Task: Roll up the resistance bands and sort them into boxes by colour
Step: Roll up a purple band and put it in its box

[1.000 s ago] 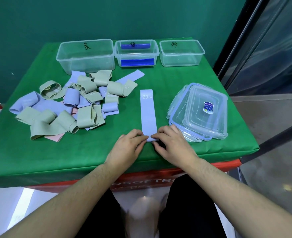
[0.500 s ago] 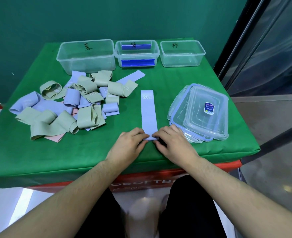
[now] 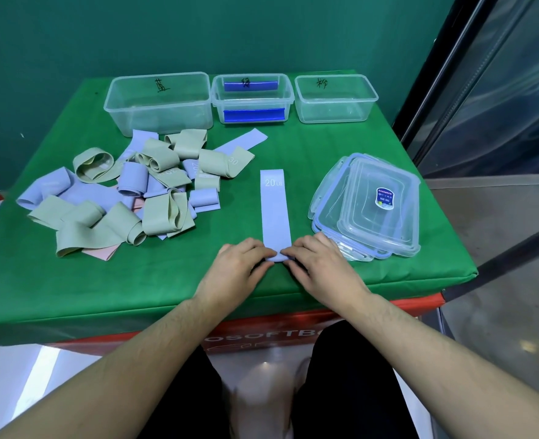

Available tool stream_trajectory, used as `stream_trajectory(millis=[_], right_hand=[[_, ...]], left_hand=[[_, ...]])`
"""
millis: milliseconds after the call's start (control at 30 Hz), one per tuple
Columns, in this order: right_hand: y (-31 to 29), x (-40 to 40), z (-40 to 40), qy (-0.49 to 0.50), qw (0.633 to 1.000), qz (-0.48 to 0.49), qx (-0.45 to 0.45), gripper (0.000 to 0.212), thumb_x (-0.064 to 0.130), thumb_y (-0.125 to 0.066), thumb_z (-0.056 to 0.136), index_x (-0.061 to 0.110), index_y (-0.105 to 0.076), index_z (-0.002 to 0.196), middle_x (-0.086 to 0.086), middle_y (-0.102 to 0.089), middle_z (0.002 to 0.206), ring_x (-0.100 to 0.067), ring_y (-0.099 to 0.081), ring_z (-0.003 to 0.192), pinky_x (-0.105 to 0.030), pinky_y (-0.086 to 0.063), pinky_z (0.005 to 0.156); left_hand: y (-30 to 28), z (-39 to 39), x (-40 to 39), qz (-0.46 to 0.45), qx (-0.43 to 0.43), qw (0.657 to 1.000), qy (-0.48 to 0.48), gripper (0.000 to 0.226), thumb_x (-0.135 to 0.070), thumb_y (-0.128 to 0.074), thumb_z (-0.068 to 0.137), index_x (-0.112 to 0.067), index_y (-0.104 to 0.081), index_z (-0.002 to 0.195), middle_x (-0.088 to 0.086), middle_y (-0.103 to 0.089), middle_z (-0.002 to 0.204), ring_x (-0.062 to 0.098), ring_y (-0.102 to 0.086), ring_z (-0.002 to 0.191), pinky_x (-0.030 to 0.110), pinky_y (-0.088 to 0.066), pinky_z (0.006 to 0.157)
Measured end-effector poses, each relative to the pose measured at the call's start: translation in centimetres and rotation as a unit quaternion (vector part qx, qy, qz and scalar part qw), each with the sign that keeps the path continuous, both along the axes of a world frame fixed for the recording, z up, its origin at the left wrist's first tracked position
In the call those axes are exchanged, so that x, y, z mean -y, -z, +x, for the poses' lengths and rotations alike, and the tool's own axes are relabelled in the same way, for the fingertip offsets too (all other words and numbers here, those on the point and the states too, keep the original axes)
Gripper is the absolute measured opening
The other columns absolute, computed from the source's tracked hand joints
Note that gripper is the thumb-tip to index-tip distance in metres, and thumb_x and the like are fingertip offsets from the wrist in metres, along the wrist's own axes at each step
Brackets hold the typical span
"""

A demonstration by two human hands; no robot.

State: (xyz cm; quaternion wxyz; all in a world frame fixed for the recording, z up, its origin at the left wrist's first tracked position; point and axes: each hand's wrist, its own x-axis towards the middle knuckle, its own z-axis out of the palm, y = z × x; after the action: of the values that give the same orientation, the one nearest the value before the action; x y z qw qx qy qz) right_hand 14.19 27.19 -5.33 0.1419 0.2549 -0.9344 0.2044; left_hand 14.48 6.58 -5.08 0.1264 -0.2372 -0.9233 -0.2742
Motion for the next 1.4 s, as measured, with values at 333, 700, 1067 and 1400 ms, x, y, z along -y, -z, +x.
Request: stream_trajectory(millis=[333, 700, 1067, 1400], right_hand=[[0.2, -0.5, 2.0, -0.016, 0.999, -0.037, 0.015, 0.017, 0.026, -0.062, 0.094, 0.021, -0.068, 0.109, 0.005, -0.06, 0.099, -0.021, -0.051, 0.09, -0.036, -0.045, 0.085], [0.0, -0.2, 1.7, -0.003, 1.0, -0.02, -0.004, 0.02, 0.029, -0.056, 0.092, 0.024, -0.066, 0.108, 0.008, -0.059, 0.098, -0.02, -0.048, 0.089, -0.033, -0.041, 0.081], [0.3, 0.4, 1.3, 0.044, 0.999, -0.013, -0.019, 0.025, 0.035, -0.054, 0.088, 0.021, -0.07, 0.103, 0.007, -0.06, 0.098, -0.02, -0.046, 0.09, -0.034, -0.037, 0.078], [-0.3, 0.5, 0.6, 0.029, 1.0, -0.004, 0.003, 0.024, 0.036, -0.052, 0.092, 0.023, -0.068, 0.103, 0.009, -0.063, 0.095, -0.02, -0.05, 0.089, -0.034, -0.038, 0.078]], left_hand=[[0.4, 1.7, 0.1, 0.018, 0.008, 1.0, 0.014, 0.027, -0.039, -0.053, 0.094, -0.02, -0.071, 0.101, -0.01, -0.066, 0.099, 0.004, -0.056, 0.089, 0.018, -0.029, 0.074], [-0.3, 1.2, -0.1, 0.023, 0.034, 0.999, -0.004, 0.016, -0.024, -0.068, 0.092, -0.017, -0.073, 0.105, -0.007, -0.064, 0.101, 0.005, -0.052, 0.088, 0.028, -0.042, 0.078], [-0.4, 1.0, -0.2, 0.008, 0.025, 1.0, -0.007, 0.019, -0.017, -0.073, 0.088, -0.013, -0.073, 0.106, -0.003, -0.065, 0.105, 0.009, -0.05, 0.083, 0.026, -0.042, 0.072], [-0.7, 0.8, -0.1, 0.016, 0.059, 0.998, -0.009, 0.029, -0.024, -0.067, 0.093, -0.017, -0.068, 0.121, -0.007, -0.061, 0.11, -0.001, -0.041, 0.077, 0.018, -0.037, 0.075]])
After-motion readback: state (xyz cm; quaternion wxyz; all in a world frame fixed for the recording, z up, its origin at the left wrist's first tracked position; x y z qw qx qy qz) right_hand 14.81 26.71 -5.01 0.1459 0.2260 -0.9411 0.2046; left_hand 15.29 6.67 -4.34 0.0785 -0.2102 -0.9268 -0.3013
